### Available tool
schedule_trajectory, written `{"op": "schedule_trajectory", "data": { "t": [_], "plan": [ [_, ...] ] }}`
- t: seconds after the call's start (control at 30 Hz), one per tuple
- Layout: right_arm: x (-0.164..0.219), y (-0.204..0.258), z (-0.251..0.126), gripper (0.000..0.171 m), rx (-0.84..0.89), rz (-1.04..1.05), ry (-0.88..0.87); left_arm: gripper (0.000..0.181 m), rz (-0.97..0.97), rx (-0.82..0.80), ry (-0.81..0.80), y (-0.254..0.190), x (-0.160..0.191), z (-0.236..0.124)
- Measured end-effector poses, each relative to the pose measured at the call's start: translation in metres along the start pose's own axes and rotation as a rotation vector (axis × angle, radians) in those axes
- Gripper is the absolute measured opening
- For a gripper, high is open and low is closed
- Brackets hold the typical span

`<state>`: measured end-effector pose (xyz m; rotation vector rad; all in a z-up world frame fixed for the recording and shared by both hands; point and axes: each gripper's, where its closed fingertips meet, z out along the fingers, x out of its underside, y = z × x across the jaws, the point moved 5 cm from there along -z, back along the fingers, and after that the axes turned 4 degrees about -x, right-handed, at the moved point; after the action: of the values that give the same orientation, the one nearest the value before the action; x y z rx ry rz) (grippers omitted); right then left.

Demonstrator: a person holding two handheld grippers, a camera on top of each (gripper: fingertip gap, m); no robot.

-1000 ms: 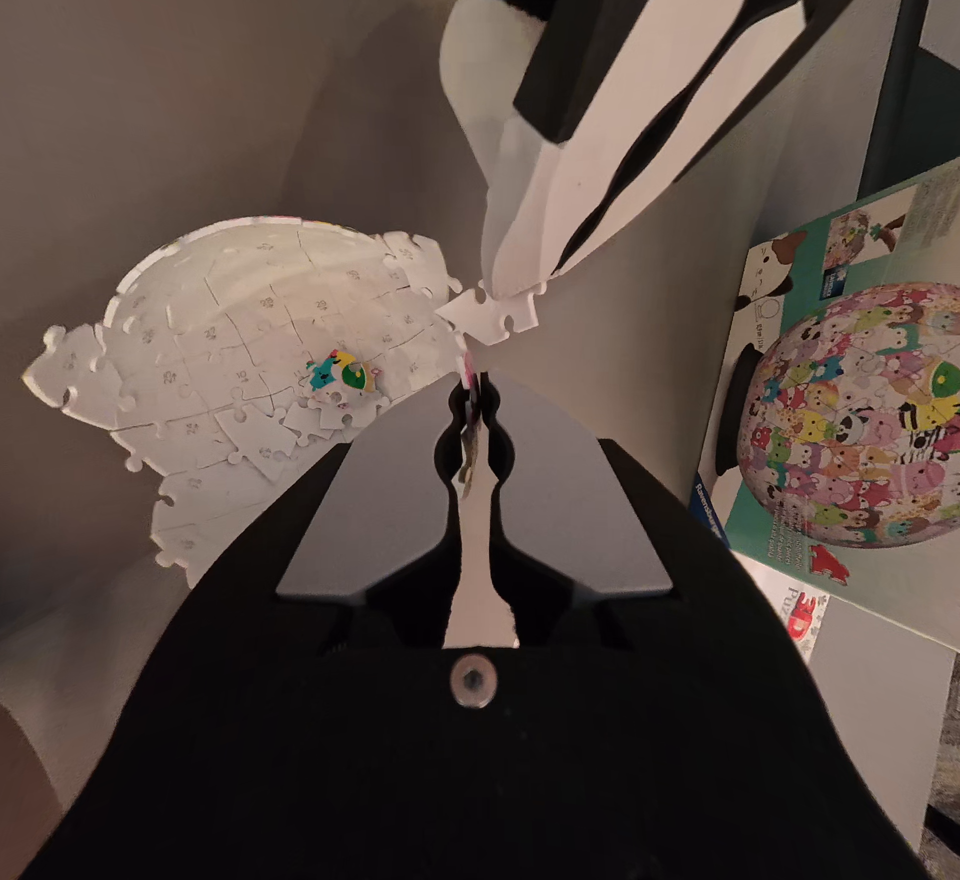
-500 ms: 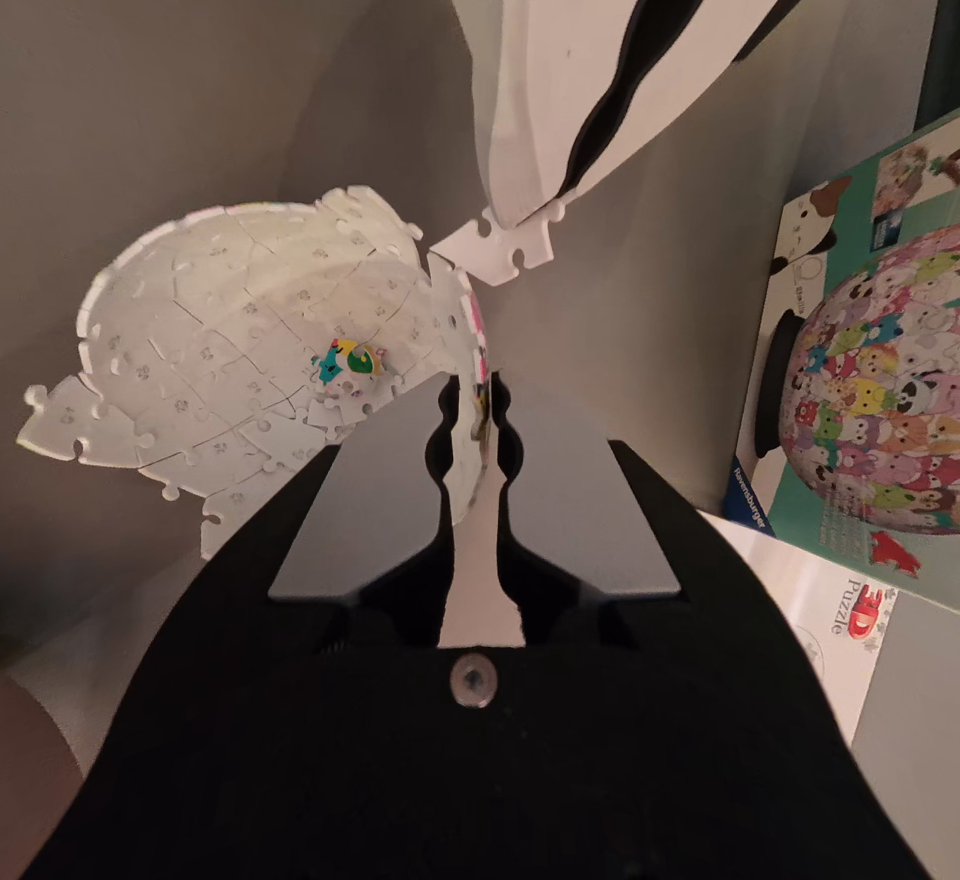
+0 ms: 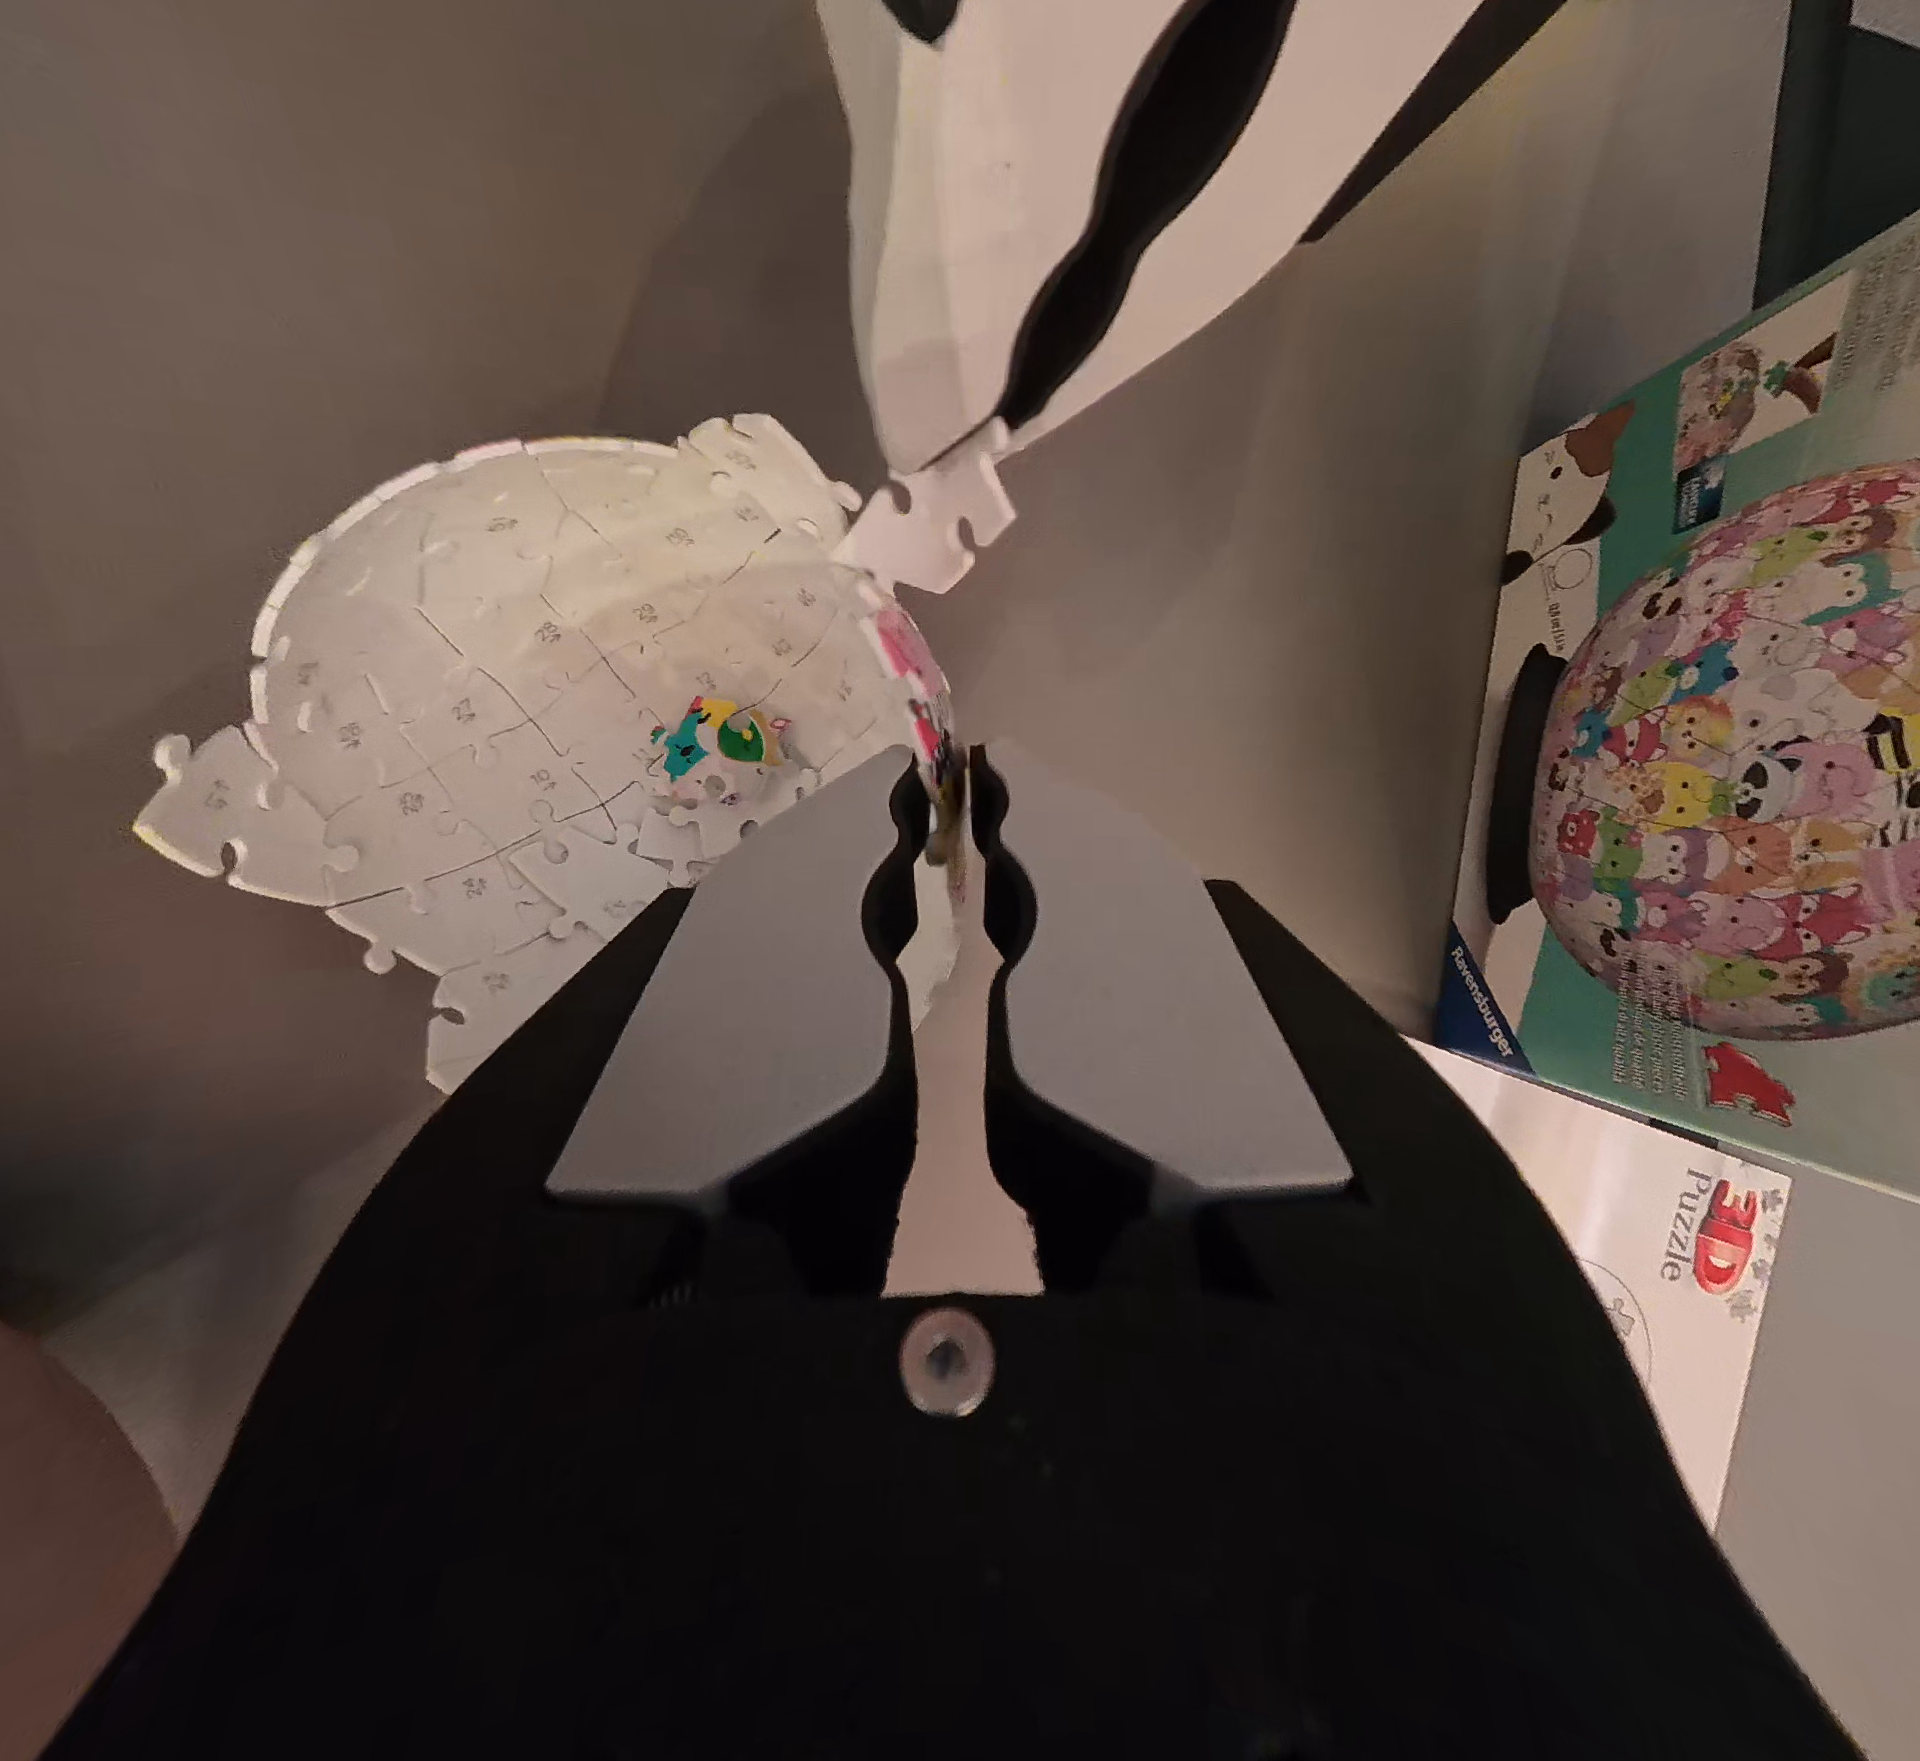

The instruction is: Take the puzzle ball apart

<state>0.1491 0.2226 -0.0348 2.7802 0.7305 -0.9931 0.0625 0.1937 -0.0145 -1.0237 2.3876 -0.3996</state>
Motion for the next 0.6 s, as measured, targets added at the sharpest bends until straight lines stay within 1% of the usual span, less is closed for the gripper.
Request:
{"op": "schedule_trajectory", "data": {
  "t": [0.07,0.13,0.27,0.33,0.4,0.47,0.5,0.6],
  "plan": [
    [0.0,0.001,0.0,0.008,-0.004,-0.007,0.001,0.009,0.016,0.027,0.015,-0.006,0.001,0.002],
    [0.0,0.001,0.0,0.008,-0.008,0.003,-0.008,0.024,0.047,-0.007,0.012,-0.007,0.001,0.004],
    [0.002,-0.001,0.0,0.009,-0.015,0.027,-0.018,0.052,0.133,-0.195,0.004,-0.003,-0.004,-0.001],
    [0.002,-0.001,-0.002,0.009,-0.013,0.032,-0.02,0.059,0.199,-0.295,-0.038,-0.006,-0.012,-0.009],
    [0.002,-0.001,-0.005,0.009,-0.004,0.03,-0.029,0.055,0.275,-0.328,-0.09,-0.018,-0.022,-0.016],
    [0.002,-0.001,-0.01,0.009,0.003,0.031,-0.047,0.044,0.326,-0.319,-0.114,-0.033,-0.028,-0.016],
    [0.002,-0.001,-0.012,0.009,0.005,0.034,-0.062,0.041,0.333,-0.325,-0.112,-0.036,-0.03,-0.013],
    [0.005,0.001,-0.016,0.009,-0.029,0.055,-0.12,0.038,0.331,-0.351,-0.093,-0.034,-0.032,-0.003]
  ]
}}
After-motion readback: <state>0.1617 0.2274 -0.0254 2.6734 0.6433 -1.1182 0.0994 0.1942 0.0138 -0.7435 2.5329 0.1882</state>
